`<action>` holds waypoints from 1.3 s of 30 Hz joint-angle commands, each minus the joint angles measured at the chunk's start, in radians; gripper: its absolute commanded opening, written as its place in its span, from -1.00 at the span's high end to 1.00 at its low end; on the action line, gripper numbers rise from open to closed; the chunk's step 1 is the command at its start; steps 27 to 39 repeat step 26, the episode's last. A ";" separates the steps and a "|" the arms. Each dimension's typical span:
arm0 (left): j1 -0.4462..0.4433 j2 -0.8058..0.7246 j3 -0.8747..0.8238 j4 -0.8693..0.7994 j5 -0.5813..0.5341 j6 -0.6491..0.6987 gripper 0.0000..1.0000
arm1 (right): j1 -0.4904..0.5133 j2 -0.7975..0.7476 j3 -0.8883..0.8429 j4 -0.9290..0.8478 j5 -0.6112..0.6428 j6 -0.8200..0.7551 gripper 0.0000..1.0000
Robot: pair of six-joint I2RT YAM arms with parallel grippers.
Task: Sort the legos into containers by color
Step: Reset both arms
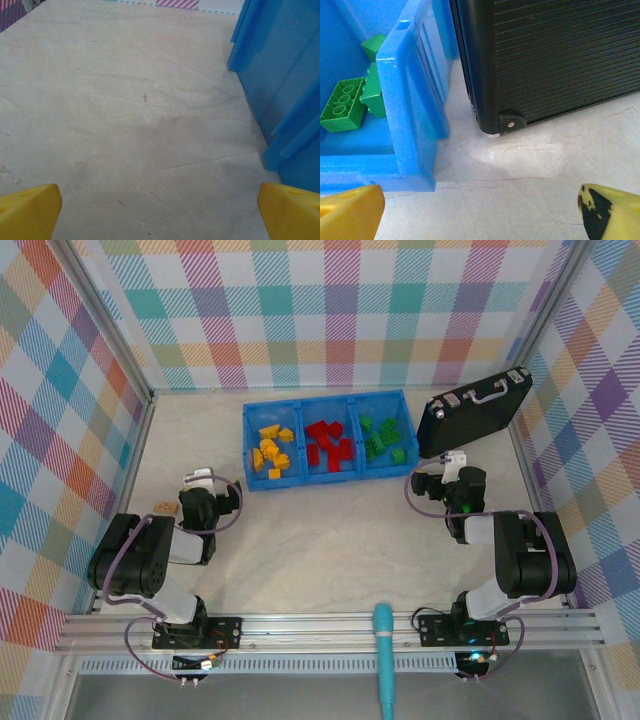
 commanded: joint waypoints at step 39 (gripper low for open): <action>-0.009 0.012 0.145 -0.153 0.043 0.040 -1.00 | -0.004 0.008 0.005 0.035 -0.015 0.015 -0.97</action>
